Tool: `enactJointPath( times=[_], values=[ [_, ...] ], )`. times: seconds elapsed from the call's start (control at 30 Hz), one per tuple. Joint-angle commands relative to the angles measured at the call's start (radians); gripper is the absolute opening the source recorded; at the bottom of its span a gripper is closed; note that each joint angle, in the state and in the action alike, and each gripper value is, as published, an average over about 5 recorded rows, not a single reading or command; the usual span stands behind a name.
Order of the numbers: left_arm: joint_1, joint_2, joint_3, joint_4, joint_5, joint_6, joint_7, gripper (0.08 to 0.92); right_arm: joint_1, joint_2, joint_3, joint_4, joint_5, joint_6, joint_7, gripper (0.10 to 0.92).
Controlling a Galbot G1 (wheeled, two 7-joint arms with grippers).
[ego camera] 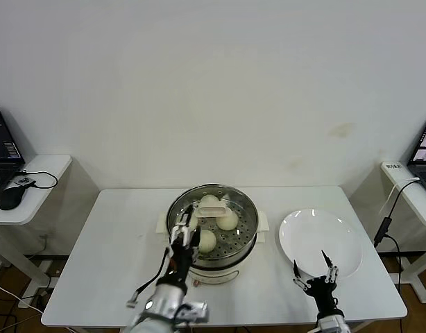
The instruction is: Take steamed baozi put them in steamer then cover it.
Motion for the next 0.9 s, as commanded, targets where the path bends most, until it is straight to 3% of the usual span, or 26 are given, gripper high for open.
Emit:
enactJointPath(
  times=[0.03,0.13,0.33,0.57,0.9],
  values=[
    [0.354,0.060,-0.458,-0.044,-0.980,-0.474,-0.317,0.822,-0.013,-0.020,-0.004,0.022,0.036,0.003,-0.019,0.823],
    [0.407,0.058,-0.519,0.008,-1.234,-0.537,-0.345,0.823,-0.023,-0.031,-0.009,0.036,0.065,0.004,-0.030,0.823],
    [0.463,0.060,-0.495,0.067,-1.562,-0.518,-0.405,0.823,-0.058,-0.065,-0.010,0.069,0.163,-0.005,-0.089,0.823],
    [0.465,0.054,-0.421,0.171,-1.665,-0.497,-0.391,0.823,-0.105,-0.099,0.013,0.108,0.312,-0.061,-0.171,0.823],
    [0.429,0.061,-0.458,0.216,-1.691,-0.480,-0.310,0.823,-0.129,-0.102,0.003,0.119,0.319,-0.071,-0.201,0.823]
  ],
)
